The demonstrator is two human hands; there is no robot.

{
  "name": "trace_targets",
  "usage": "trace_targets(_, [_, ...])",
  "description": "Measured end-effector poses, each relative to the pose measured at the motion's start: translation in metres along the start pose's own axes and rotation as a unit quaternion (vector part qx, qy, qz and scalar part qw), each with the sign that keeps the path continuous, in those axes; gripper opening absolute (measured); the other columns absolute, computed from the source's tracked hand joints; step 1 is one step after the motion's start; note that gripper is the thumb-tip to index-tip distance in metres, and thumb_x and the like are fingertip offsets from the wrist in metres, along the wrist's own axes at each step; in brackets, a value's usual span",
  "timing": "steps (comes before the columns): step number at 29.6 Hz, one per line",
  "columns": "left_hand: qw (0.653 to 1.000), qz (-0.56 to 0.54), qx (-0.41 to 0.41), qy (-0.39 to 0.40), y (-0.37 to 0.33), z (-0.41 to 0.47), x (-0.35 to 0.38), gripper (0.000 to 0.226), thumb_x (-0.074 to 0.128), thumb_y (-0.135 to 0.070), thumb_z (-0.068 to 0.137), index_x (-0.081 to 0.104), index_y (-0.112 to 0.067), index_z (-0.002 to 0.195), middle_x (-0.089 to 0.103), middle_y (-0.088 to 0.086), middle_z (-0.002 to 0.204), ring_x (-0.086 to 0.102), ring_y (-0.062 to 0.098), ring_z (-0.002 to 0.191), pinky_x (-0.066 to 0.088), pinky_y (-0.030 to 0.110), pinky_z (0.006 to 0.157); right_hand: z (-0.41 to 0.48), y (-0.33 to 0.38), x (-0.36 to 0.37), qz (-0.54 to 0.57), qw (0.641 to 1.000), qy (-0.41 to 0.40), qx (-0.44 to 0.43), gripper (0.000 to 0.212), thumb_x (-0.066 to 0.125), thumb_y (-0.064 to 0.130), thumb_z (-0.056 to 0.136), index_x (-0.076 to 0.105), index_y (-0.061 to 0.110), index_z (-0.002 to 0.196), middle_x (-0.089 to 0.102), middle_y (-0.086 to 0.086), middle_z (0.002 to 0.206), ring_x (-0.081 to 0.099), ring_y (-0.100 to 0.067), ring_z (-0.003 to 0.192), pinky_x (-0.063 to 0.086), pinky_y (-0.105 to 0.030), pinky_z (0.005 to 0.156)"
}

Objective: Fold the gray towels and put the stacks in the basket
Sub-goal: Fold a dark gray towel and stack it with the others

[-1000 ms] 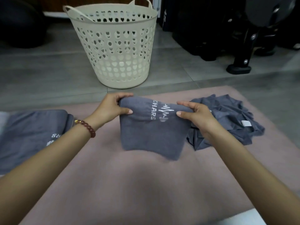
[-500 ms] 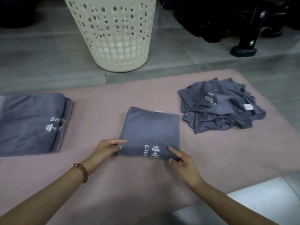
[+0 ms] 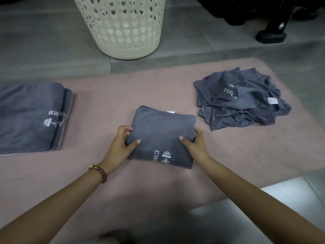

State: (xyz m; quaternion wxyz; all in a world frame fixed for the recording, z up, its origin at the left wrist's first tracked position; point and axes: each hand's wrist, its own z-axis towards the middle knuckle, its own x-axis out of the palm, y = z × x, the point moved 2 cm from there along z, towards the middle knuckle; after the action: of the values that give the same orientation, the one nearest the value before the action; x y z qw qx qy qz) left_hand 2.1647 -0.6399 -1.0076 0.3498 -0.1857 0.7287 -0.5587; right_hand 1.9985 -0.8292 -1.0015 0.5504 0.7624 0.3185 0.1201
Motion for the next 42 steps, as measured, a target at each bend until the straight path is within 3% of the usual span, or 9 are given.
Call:
trace_targets(4, [1.0,0.0,0.017,-0.019,0.012,-0.009,-0.002,0.037,0.06,-0.003,0.088,0.042,-0.031,0.103,0.058,0.008,0.109,0.057,0.01,0.095,0.046,0.014,0.08,-0.005,-0.018,-0.002,-0.03,0.999,0.0,0.012,0.058,0.063,0.004,0.085,0.033,0.007,0.134,0.049,-0.003,0.122,0.051,-0.019,0.112,0.044,-0.031,0.096])
trace_targets(10, [0.999,0.01,-0.024,-0.047,0.026,-0.014,-0.003,0.035,0.065,-0.017,0.085,0.042,-0.037,0.103,0.059,-0.004,0.103,0.058,0.017,0.096,0.048,0.036,0.088,-0.002,-0.025,-0.006,-0.042,0.999,-0.002,0.028,0.051,0.067,0.01,0.084,0.042,0.007,0.128,0.055,-0.003,0.118,0.056,-0.02,0.108,0.049,-0.037,0.094])
trace_targets(15, [0.995,-0.062,-0.058,-0.051,0.003,0.024,0.008,0.041,0.067,-0.011,0.085,0.04,-0.023,0.113,0.055,-0.005,0.1,0.055,0.005,0.085,0.047,0.009,0.069,0.031,0.003,-0.005,0.0,1.0,-0.017,0.015,0.024,0.063,0.012,0.087,0.06,0.002,0.108,0.068,-0.01,0.106,0.065,-0.024,0.096,0.054,-0.036,0.085])
trace_targets(21, [0.996,0.04,0.078,-0.002,-0.014,0.064,0.012,0.03,0.059,0.007,0.085,0.059,-0.015,0.105,0.06,-0.001,0.108,0.053,-0.015,0.095,0.036,0.005,0.091,0.056,0.031,0.0,-0.084,0.982,-0.133,-0.106,0.015,0.052,0.008,0.092,0.06,0.001,0.104,0.059,-0.005,0.094,0.053,-0.015,0.087,0.038,-0.014,0.072])
trace_targets(26, [0.976,0.189,0.111,-0.006,0.005,0.076,0.009,0.028,0.06,-0.006,0.087,0.059,-0.025,0.107,0.055,0.008,0.111,0.053,0.016,0.102,0.032,0.007,0.091,0.078,0.018,0.005,-0.179,0.975,-0.109,-0.077,0.019,0.051,0.009,0.092,0.058,0.0,0.107,0.064,-0.012,0.103,0.056,-0.019,0.092,0.038,-0.019,0.076])
trace_targets(32, [0.945,0.298,0.109,-0.085,0.009,0.061,0.018,0.027,0.051,-0.017,0.094,0.058,-0.016,0.12,0.048,0.009,0.123,0.058,0.029,0.094,0.05,0.041,0.081,0.068,0.011,0.013,-0.219,0.961,-0.138,-0.1,0.025,0.049,0.016,0.094,0.052,0.009,0.117,0.06,-0.01,0.116,0.057,-0.029,0.104,0.038,-0.026,0.08])
trace_targets(36, [0.88,0.424,0.181,-0.116,-0.007,0.06,0.02,0.042,0.043,-0.031,0.09,0.056,-0.012,0.125,0.042,0.021,0.137,0.041,0.037,0.119,0.032,0.044,0.099,0.049,0.016,0.025,-0.481,0.833,-0.083,-0.26,0.057,0.036,0.042,0.092,0.036,0.013,0.141,0.034,-0.017,0.145,0.034,-0.037,0.132,0.021,-0.048,0.111])
trace_targets(39, [0.836,0.474,0.275,-0.001,-0.009,0.046,0.037,0.055,0.037,-0.045,0.091,0.047,-0.016,0.136,0.034,0.016,0.149,0.025,0.031,0.137,0.022,0.048,0.107,0.026,0.002,0.038,-0.554,0.762,0.037,-0.334,0.07,0.026,0.059,0.088,0.032,0.02,0.146,0.028,-0.013,0.153,0.022,-0.038,0.141,0.004,-0.06,0.111])
trace_targets(42, [0.819,0.513,0.239,0.092,0.014,0.041,0.047,0.066,0.028,-0.06,0.09,0.028,-0.026,0.146,0.017,0.003,0.157,0.007,0.029,0.145,0.014,0.068,0.107,0.023,-0.025,0.036,-0.6,0.718,0.082,-0.342,0.073,0.023,0.068,0.086,0.027,0.028,0.146,0.025,-0.009,0.155,0.022,-0.04,0.14,0.009,-0.07,0.104])
